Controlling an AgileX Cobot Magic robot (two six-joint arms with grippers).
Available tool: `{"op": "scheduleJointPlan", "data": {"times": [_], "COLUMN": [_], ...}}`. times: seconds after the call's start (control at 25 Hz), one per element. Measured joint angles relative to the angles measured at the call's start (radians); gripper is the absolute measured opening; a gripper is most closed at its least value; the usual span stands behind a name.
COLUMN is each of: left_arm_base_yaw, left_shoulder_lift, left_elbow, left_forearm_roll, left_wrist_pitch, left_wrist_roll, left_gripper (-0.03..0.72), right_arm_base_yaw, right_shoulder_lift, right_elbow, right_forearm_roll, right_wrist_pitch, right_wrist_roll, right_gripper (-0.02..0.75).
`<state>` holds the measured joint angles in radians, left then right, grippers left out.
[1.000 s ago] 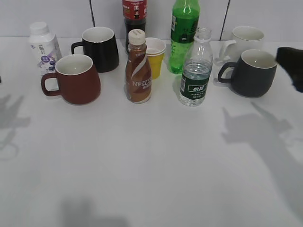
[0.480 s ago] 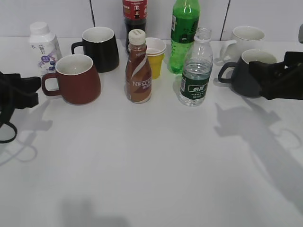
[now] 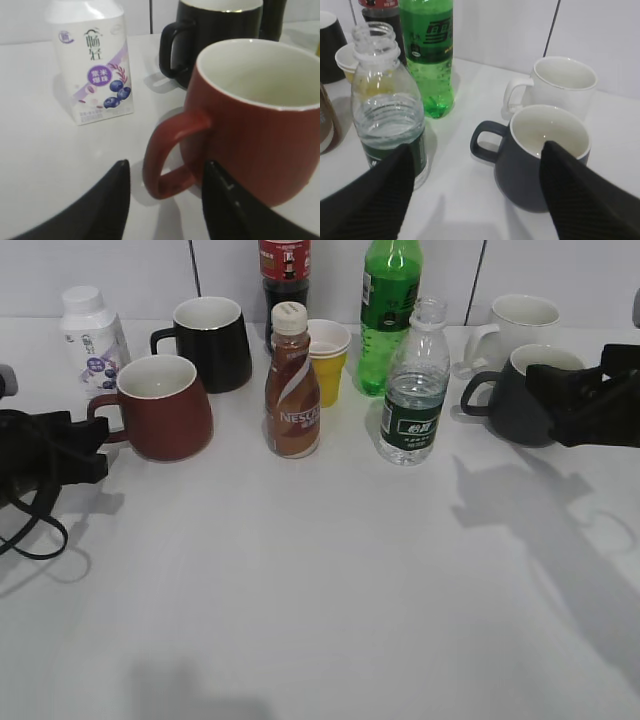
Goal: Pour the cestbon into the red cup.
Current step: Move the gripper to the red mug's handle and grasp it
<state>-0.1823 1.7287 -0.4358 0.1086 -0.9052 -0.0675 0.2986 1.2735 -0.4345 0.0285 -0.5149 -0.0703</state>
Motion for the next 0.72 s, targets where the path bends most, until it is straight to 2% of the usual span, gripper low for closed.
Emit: {"op": "scheduleJointPlan", "data": {"times": [0.4,0.72], "left_arm_base_yaw": [0.000,0.000], "left_shoulder_lift": [0.072,0.142], "left_elbow": [-0.041,-0.108], "left_forearm_roll": [-0.011,-0.082], "left_wrist_pitch": [-0.052,-0.057], "left_wrist_roll": [0.054,0.068], "left_gripper": [0.356,0.356], "right_arm_base_yaw": [0.000,0.000], "right_shoulder_lift": [0.000,0.001], "right_elbow": [0.000,0.000], "right_forearm_roll": [-0.002,-0.002], "right_wrist_pitch": [-0.023,-0.024], "right_wrist_roll": [0.002,0.002], "right_gripper": [0.586,0.586]}}
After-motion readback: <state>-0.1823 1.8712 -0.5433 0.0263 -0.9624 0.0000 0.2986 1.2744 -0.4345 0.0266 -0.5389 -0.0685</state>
